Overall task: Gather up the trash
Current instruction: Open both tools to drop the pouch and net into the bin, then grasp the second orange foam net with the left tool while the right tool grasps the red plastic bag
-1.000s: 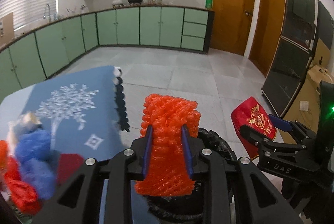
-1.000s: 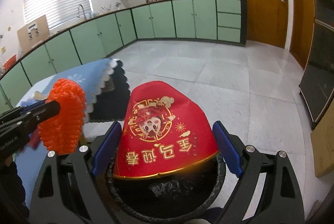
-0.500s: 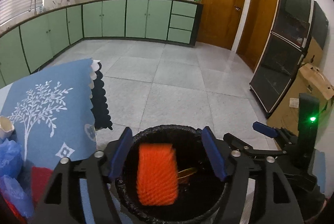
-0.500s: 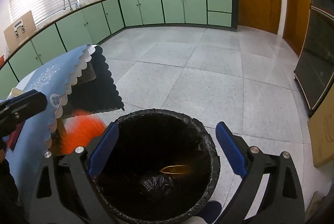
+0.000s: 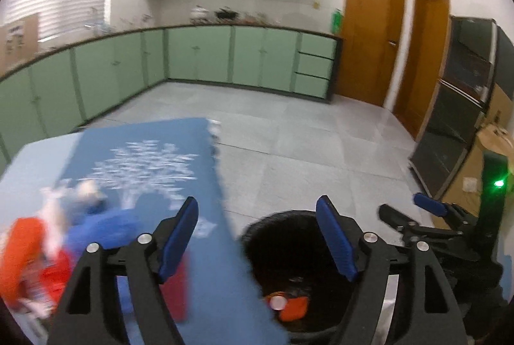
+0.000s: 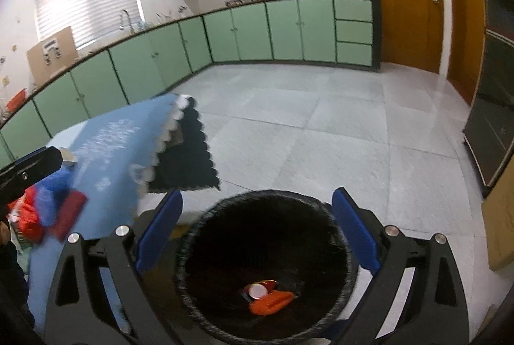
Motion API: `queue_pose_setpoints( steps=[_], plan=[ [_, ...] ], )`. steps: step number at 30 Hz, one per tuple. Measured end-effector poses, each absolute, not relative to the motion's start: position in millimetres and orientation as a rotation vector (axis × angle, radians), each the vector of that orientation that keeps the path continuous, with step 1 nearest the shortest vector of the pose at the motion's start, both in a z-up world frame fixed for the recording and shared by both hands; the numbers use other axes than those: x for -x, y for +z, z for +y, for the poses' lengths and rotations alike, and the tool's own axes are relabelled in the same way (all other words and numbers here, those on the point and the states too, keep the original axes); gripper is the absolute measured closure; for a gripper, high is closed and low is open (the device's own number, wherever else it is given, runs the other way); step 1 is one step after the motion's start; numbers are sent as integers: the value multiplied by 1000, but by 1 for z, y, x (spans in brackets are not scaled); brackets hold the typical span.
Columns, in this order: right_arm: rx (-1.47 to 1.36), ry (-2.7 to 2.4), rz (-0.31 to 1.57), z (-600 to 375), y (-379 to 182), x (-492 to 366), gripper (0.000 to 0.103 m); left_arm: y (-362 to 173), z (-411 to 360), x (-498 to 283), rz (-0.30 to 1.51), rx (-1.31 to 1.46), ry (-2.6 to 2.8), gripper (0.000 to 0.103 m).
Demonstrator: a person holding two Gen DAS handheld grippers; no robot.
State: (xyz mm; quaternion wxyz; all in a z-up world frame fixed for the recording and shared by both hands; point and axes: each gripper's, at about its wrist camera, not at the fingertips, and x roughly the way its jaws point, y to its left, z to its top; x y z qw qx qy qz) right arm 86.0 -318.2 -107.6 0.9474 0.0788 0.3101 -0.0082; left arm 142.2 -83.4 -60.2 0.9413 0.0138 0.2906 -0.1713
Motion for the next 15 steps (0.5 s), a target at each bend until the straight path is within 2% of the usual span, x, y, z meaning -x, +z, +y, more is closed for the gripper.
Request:
queue_pose_setpoints(
  steps=[15],
  plan=[
    [-124, 229, 585, -190, -78, -80, 12, -47, 69, -89, 509, -33, 82, 28]
  ],
)
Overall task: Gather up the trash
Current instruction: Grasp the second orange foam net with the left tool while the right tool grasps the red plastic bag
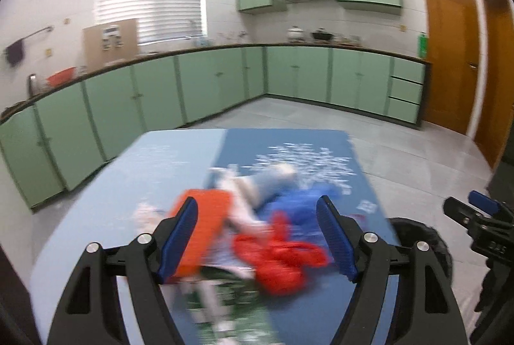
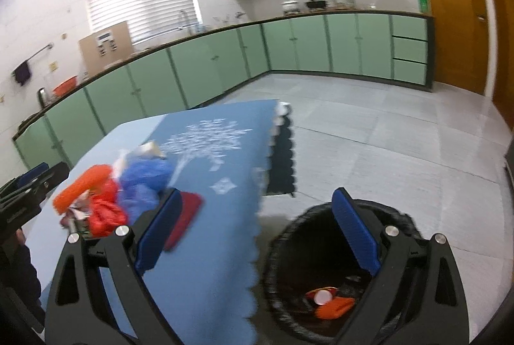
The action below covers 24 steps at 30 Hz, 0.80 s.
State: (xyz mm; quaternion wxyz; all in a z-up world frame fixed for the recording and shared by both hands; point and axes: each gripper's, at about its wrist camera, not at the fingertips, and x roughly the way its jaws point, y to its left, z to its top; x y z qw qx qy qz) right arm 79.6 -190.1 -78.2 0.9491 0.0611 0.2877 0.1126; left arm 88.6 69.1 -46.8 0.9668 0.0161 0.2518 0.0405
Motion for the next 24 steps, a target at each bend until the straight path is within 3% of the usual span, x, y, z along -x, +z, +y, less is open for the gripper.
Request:
queue_pose_setpoints(
  steps=[20, 24],
  plan=[
    [-25, 386, 626, -98, -84, -106, 12, -101, 124, -131, 677, -17, 155, 29],
    [-26, 406, 637, -91, -86, -107, 12, -108, 132, -133, 704, 13, 144, 46]
  ],
)
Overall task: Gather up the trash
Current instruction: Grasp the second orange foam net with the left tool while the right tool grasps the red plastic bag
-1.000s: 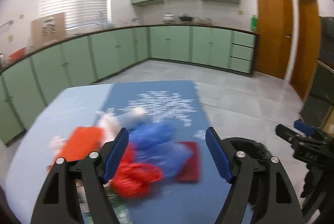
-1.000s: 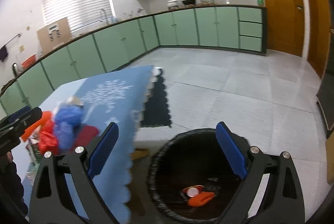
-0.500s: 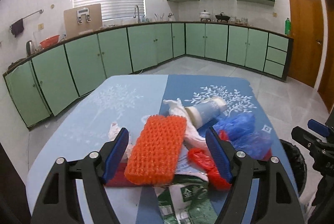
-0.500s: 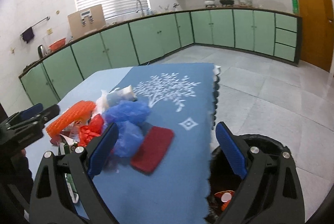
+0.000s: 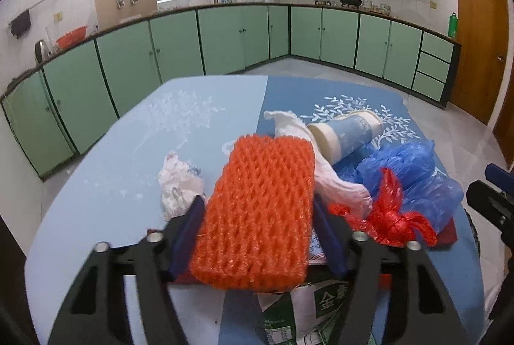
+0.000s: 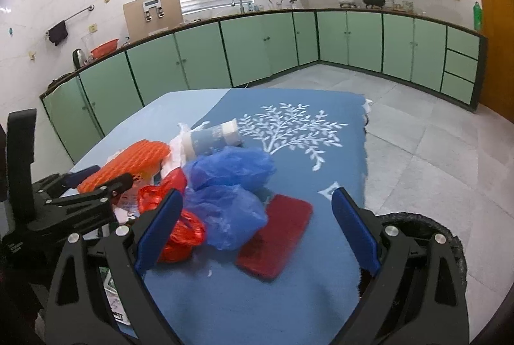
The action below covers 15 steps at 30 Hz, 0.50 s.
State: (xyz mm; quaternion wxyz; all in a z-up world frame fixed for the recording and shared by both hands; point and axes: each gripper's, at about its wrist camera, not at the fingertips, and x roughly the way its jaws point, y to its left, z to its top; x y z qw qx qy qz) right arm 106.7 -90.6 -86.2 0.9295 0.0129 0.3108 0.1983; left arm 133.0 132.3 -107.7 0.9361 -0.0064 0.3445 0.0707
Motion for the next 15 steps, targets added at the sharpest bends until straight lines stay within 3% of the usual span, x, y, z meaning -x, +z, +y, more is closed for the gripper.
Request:
queue_pose_setpoints(
  steps=[4, 6, 9, 15],
  plan=[
    [-5, 428, 628, -82, -85, -102, 12, -108, 138, -131, 709, 40, 147, 78],
    [2, 444, 621, -76, -83, -99, 12, -105, 142, -129, 697, 55, 144, 88],
    [3, 468, 615, -71, -82, -97, 12, -102, 144, -126, 686, 63, 155, 92],
    [16, 521, 611, -50, -81, -91, 26, -88, 149, -113, 666, 69, 181, 92]
  ],
)
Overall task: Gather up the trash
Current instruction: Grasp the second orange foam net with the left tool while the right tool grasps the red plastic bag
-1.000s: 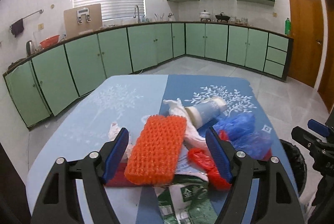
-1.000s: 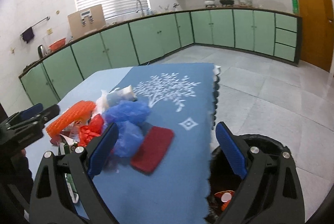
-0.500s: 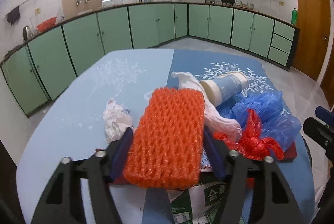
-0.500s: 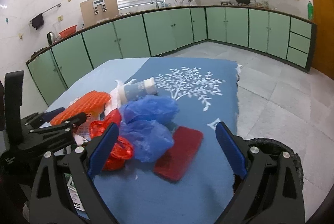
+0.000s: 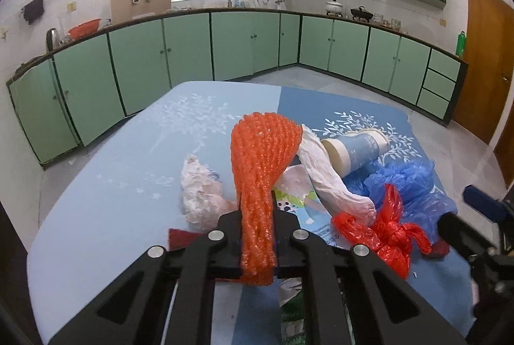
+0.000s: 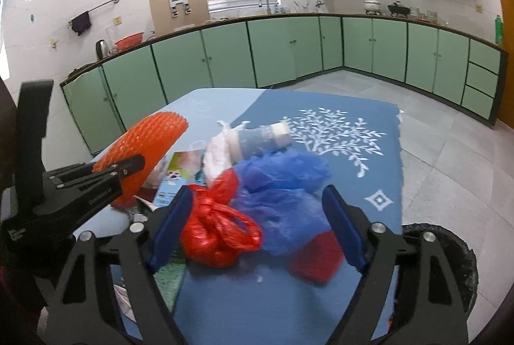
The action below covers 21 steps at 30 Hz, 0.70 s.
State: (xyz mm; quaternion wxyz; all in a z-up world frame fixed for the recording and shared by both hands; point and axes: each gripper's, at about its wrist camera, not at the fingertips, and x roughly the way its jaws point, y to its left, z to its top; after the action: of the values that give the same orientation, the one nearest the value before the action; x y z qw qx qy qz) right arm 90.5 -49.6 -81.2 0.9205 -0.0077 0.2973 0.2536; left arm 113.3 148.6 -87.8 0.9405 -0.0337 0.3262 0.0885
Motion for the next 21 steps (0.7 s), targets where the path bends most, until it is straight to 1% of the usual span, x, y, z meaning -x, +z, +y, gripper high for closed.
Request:
queue_pose_setpoints(
  steps=[4, 12, 14, 16, 17, 19, 20, 21],
  plan=[
    [38, 544, 615, -37, -84, -88, 31, -79, 154, -100, 670, 63, 191, 92],
    [68, 543, 654, -21, -97, -90, 33, -86, 162, -74, 702, 75, 211, 92],
    [82, 542, 673, -16, -102, -93, 37, -89, 165, -73, 709, 86, 214, 92],
    [87, 548, 692, -15, -105, -94, 44, -91, 167, -73, 712, 94, 215, 92],
    [85, 553, 705, -14, -107, -96, 46, -92, 168, -72, 711, 95, 215, 92],
    [81, 571, 720, -13, -108, -96, 58, -93, 168, -72, 709, 94, 212, 92],
    [83, 579, 728, -12, -109, -97, 61, -93, 168, -72, 708, 93, 210, 92],
    [87, 585, 733, -12, -110, -97, 66, -93, 167, -72, 706, 91, 208, 92]
  ],
)
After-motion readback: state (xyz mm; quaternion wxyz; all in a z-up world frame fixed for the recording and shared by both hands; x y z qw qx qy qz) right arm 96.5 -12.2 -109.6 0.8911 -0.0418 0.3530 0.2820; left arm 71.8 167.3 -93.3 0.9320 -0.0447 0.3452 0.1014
